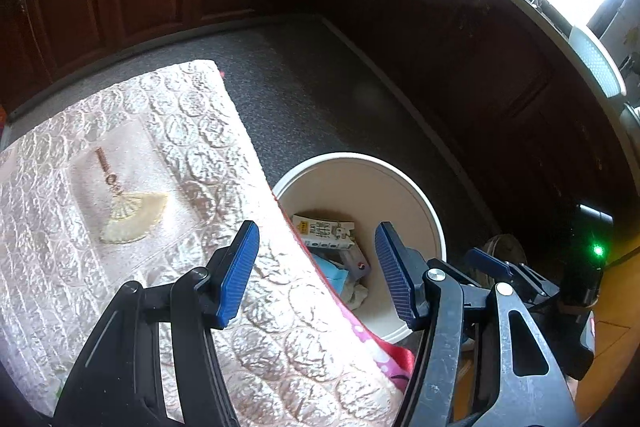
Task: Collect trash
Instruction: 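Move both open tools back over the remaining trash on the table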
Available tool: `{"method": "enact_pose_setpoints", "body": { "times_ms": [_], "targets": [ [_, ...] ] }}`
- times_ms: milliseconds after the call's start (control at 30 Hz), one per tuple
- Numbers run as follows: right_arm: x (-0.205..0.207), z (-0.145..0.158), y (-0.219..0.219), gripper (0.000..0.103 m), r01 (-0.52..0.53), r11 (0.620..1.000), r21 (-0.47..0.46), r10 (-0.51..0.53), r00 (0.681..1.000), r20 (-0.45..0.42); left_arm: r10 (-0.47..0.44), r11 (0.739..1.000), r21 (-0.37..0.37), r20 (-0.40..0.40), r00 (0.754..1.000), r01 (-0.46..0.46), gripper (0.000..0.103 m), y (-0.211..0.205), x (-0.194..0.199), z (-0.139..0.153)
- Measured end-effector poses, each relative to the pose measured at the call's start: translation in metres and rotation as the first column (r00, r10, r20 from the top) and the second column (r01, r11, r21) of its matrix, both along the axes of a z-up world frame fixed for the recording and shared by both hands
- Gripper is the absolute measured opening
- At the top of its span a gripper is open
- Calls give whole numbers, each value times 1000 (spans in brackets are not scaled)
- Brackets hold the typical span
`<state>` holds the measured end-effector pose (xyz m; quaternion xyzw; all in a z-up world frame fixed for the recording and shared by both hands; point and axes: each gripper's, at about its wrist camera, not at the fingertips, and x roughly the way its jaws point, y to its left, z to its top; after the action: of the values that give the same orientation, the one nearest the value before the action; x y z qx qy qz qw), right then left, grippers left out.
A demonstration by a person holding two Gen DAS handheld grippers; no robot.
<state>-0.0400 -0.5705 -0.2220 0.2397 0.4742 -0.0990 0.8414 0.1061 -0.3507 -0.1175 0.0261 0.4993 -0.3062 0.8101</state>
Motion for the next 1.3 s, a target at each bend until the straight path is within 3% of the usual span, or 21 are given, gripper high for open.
{"method": "enact_pose_setpoints", "body": {
  "times_ms": [367, 767, 1000, 1300],
  "targets": [
    [7, 30, 30, 75, -34, 997, -63, 37, 999, 39, 55, 999, -4, 5, 998, -55, 59, 44, 7, 7],
    [19, 59, 84, 75, -136, 986, -92, 144, 986, 81, 147, 989, 4, 37, 988, -147, 59, 108, 14, 25],
    [29, 66, 122, 75, -216, 972, -93, 224, 971, 85, 211, 977, 26, 75, 975, -214, 59, 145, 13, 33],
    [45, 68, 182, 75, -343, 937, -62, 347, 933, 92, 307, 951, 26, 48, 950, -308, 59, 213, 19, 32]
  ]
}}
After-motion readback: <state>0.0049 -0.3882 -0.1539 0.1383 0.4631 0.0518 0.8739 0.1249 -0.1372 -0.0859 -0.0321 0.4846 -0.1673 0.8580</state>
